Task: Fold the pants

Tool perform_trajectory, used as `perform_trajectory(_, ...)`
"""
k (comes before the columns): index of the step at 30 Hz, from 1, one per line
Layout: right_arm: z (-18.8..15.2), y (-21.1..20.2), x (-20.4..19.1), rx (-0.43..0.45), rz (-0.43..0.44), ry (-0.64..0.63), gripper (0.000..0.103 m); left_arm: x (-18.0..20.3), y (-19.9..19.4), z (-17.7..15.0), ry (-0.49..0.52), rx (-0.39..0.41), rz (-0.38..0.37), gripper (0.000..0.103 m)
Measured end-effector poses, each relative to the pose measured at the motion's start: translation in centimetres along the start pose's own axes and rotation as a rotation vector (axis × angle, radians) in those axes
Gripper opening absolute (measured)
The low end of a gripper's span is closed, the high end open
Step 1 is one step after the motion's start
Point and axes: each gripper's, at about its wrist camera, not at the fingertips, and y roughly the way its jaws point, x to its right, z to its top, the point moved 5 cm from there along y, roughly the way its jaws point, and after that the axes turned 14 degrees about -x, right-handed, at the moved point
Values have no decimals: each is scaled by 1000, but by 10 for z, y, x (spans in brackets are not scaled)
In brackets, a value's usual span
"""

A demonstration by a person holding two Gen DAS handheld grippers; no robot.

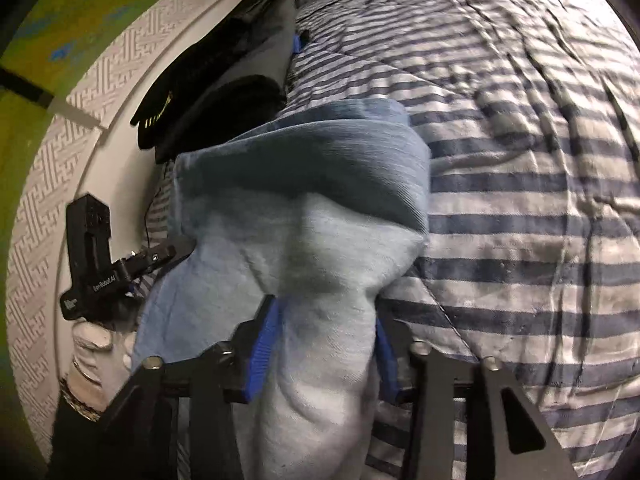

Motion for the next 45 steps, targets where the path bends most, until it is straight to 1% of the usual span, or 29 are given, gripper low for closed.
perform_trajectory(1, 0, 1, -1, 2, -8, -7, 28, 3, -1, -2, -1, -5, -39, 63)
perform_trajectory(3, -1, -2, -5, 14, -13, -9, 19, 6, -8, -5, -20, 11, -52, 48)
perform_trajectory(4, -2, -4, -8, 20, -14, -11, 18, 8, -12, -8, -21, 22, -47, 45)
perform_trajectory(5, -3, -8, -11, 33, -23, -16, 17, 8, -16, -10, -25, 32, -39, 39)
perform_trajectory(6, -5, -13, -16, 49, -35, -30, 16, 8, -20, -12, -38, 38, -39, 31)
perform_trajectory(8, -10, -24, -31, 82, -68, -75, 15, 7, -31, -17, -69, 57, -56, 23)
perform_trajectory(10, -15, -34, -43, 102, -89, -112, 15, 10, -43, -21, -80, 77, -70, 21)
perform_trajectory(14, -33, -59, -73, 151, -152, -208, 14, 26, -80, -46, -43, 158, -64, 19)
perform_trajectory(15, -37, -64, -79, 159, -165, -227, 14, 28, -88, -52, -42, 167, -68, 19)
perform_trajectory(17, -43, -73, -89, 174, -181, -251, 14, 36, -98, -61, -56, 183, -88, 18)
perform_trajectory(19, -50, -86, -99, 203, -203, -276, 14, 56, -93, -59, -62, 201, -103, 18)
perform_trajectory(20, -54, -92, -105, 220, -215, -290, 14, 59, -98, -65, -64, 211, -107, 18)
perform_trajectory(23, -63, -112, -120, 252, -219, -320, 14, 68, -120, -75, -73, 254, -121, 18)
perform_trajectory(26, -67, -134, -137, 279, -243, -365, 13, 80, -155, -83, -56, 310, -127, 18)
perform_trajectory(28, -65, -146, -146, 296, -245, -378, 13, 84, -174, -72, -42, 341, -127, 18)
perform_trajectory(30, -59, -163, -157, 323, -242, -389, 13, 92, -198, -63, -21, 377, -112, 18)
perform_trajectory(34, -34, -185, -182, 381, -256, -423, 13, 107, -246, -33, 13, 443, -67, 18)
perform_trajectory(37, 0, -198, -197, 410, -221, -426, 13, 107, -277, -2, 17, 488, -44, 18)
perform_trajectory(39, 30, -203, -203, 427, -194, -412, 13, 105, -297, 22, 18, 515, -25, 18)
perform_trajectory(40, 47, -204, -208, 436, -182, -406, 13, 105, -306, 34, 25, 532, -1, 18)
perform_trajectory(42, 72, -204, -217, 453, -177, -410, 13, 103, -318, 57, 35, 560, 40, 18)
perform_trajectory(43, 82, -204, -221, 463, -178, -416, 13, 100, -323, 69, 32, 572, 50, 18)
perform_trajectory(45, 109, -200, -227, 480, -181, -427, 13, 90, -327, 92, 11, 578, 42, 18)
